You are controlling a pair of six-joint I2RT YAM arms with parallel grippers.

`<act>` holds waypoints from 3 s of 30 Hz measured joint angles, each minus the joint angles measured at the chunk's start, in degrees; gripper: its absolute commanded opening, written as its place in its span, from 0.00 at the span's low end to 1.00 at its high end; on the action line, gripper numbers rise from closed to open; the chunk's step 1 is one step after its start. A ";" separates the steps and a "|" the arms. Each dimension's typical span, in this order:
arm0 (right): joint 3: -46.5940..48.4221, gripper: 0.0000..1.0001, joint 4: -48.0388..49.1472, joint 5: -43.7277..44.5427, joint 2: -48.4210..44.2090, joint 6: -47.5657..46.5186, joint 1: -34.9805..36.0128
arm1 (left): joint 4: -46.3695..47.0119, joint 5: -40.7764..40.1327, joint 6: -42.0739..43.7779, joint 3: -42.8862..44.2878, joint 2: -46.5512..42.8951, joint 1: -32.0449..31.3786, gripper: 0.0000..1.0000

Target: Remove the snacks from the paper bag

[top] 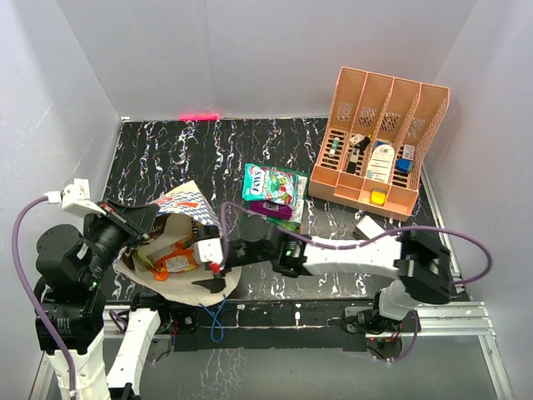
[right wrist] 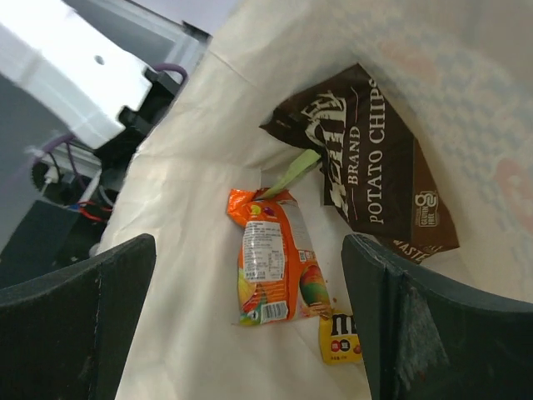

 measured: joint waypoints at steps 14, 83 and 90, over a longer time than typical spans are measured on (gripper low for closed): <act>9.73 0.97 14.38 19.74 21.97 -7.87 3.74 | 4.63 2.10 -1.16 -3.28 -3.17 0.00 0.00; 37.68 0.99 16.35 15.91 46.21 -18.34 2.51 | 1.31 -0.07 -0.94 -0.68 -0.94 0.00 0.00; 48.33 0.65 16.22 23.34 54.90 -18.18 2.93 | 1.14 0.28 -0.90 -0.68 -0.90 0.00 0.00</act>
